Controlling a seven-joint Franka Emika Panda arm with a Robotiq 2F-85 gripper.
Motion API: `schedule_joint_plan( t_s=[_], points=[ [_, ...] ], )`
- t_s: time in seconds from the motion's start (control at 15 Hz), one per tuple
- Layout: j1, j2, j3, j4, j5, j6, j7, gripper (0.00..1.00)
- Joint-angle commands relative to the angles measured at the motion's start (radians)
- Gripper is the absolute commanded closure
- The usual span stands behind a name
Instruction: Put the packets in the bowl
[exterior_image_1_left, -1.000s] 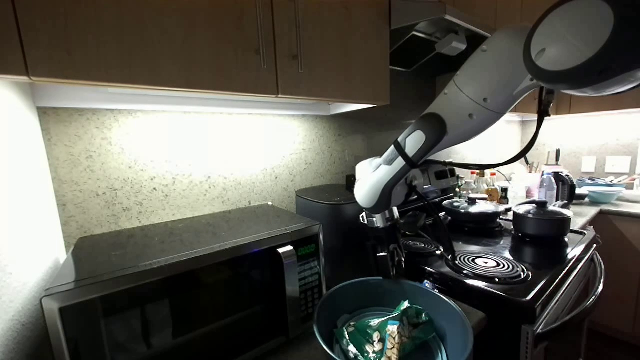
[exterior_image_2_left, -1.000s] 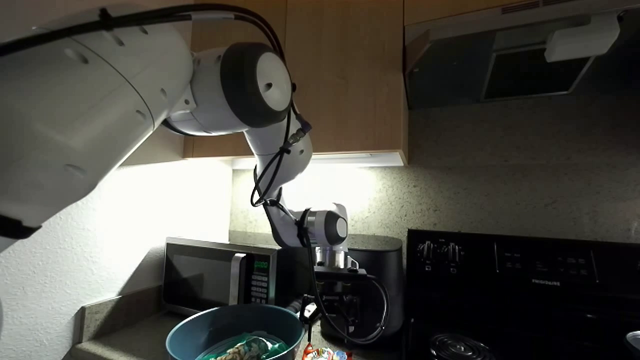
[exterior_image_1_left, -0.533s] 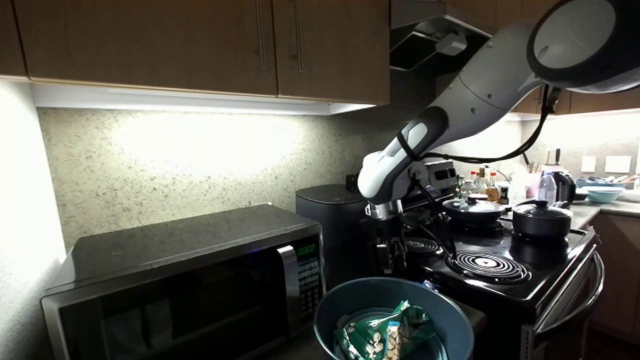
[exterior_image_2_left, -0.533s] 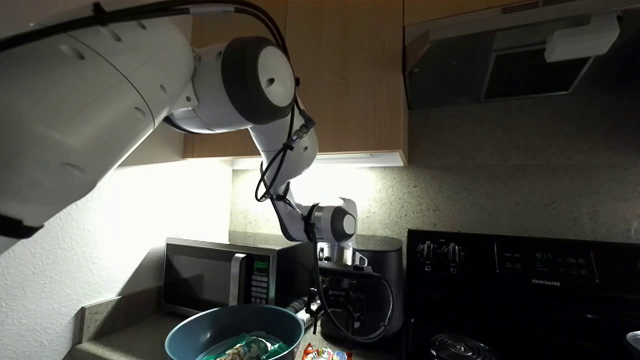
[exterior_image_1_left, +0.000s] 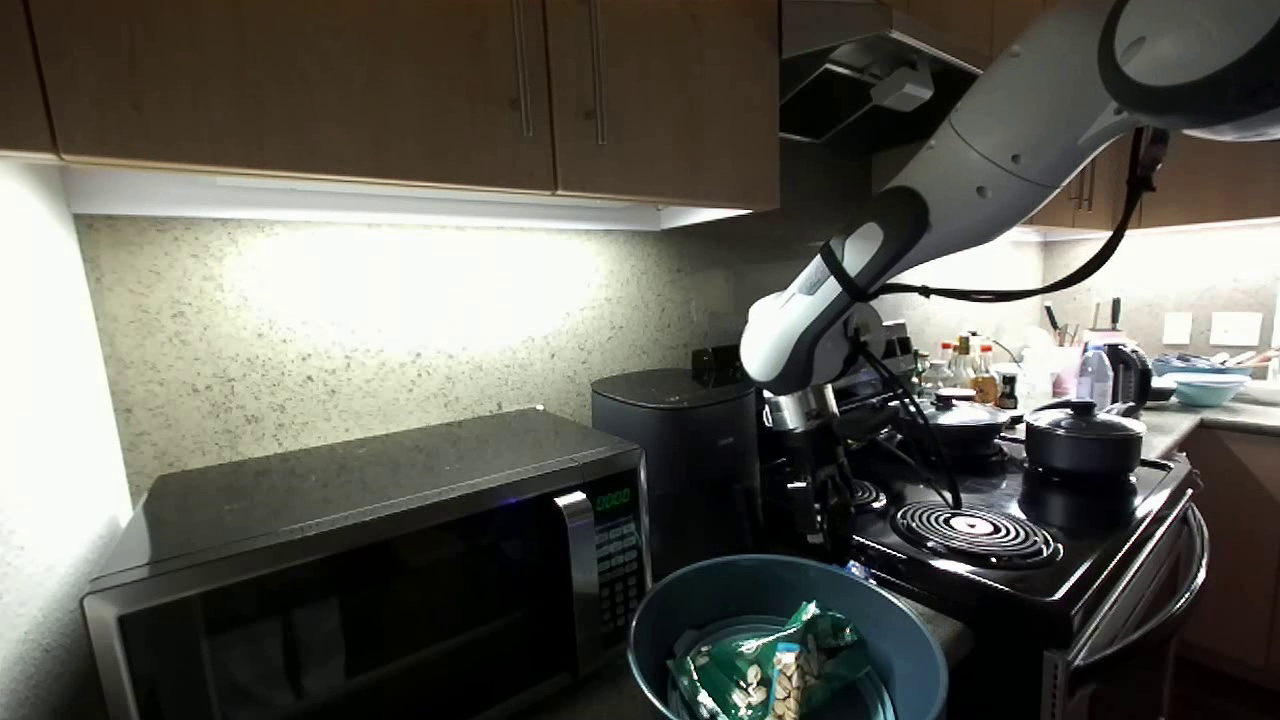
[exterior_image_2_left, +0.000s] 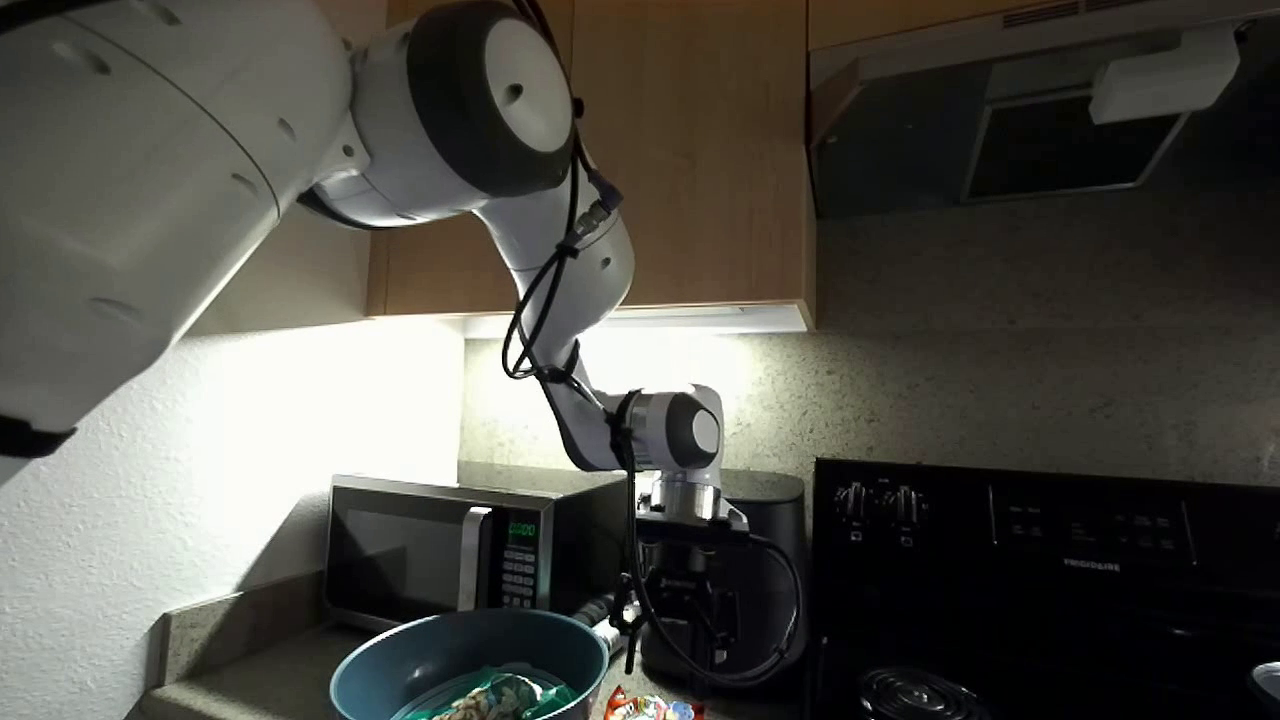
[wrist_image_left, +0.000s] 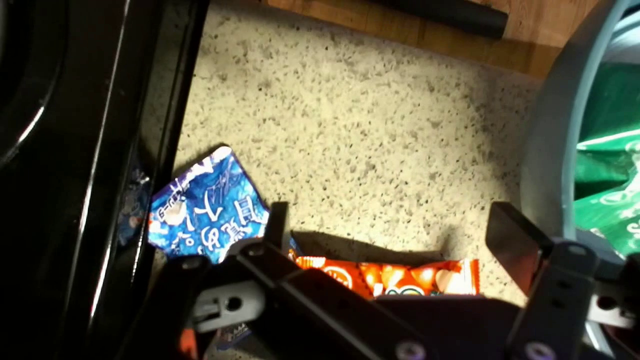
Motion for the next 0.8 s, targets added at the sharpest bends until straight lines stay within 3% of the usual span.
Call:
schedule_joint_plan(
  t_s=[0.0,0.4,0.53,0.67,0.73],
  points=[
    [0.01,-0.127,-0.004,-0.133,-0.017,0.009,0.016,0.0],
    [0.035,-0.255,0.004,-0.241,-0.047,-0.005,-0.012,0.0],
    [0.042,-0.265,0.014,-0.248,-0.043,-0.007,-0.049,0.0],
    [0.065,-0.264,0.012,-0.245,-0.132,0.003,-0.08,0.0],
    [0.055,-0.234,0.01,-0.213,-0.073,-0.004,-0.042,0.0]
  ],
)
